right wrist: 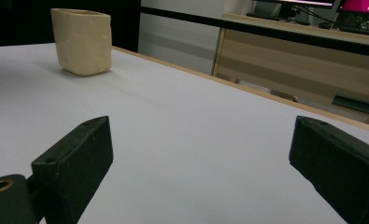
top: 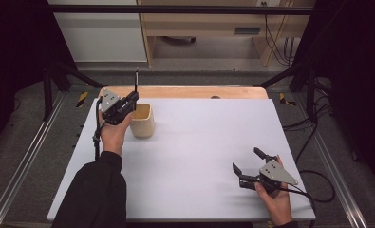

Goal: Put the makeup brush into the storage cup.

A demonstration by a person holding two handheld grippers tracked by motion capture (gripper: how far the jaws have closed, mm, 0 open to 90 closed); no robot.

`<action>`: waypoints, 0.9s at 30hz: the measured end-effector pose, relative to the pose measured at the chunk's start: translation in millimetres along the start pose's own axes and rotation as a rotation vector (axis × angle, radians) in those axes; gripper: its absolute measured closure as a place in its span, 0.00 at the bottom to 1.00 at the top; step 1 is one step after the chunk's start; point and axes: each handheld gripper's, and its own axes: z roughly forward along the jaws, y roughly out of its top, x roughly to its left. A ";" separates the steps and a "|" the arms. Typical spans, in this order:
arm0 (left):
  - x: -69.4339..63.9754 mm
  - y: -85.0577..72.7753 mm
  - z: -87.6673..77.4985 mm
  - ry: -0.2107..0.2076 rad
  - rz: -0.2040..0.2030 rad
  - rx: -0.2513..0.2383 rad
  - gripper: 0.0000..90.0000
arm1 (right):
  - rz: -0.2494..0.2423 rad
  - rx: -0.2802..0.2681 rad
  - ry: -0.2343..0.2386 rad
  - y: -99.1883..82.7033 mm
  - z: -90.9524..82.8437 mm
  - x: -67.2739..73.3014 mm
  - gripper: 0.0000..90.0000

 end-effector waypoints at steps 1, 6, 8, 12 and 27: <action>-0.2 -0.7 0.4 0.000 0.001 0.000 0.93 | -0.001 0.000 0.000 0.0 -0.1 0.0 0.07; -1.5 -5.7 2.2 -0.003 -0.007 0.008 0.93 | -0.002 0.003 0.000 -0.4 0.2 0.1 0.07; -1.8 -8.3 2.8 -0.001 -0.009 0.010 0.93 | -0.003 0.005 0.000 -0.6 0.3 0.2 0.07; -2.0 -13.0 3.5 -0.003 -0.020 0.015 0.93 | -0.001 0.007 0.000 -0.7 0.2 0.5 0.07; -3.2 -23.7 4.6 -0.005 -0.028 0.024 0.93 | -0.001 0.012 0.004 -1.4 1.1 0.7 0.07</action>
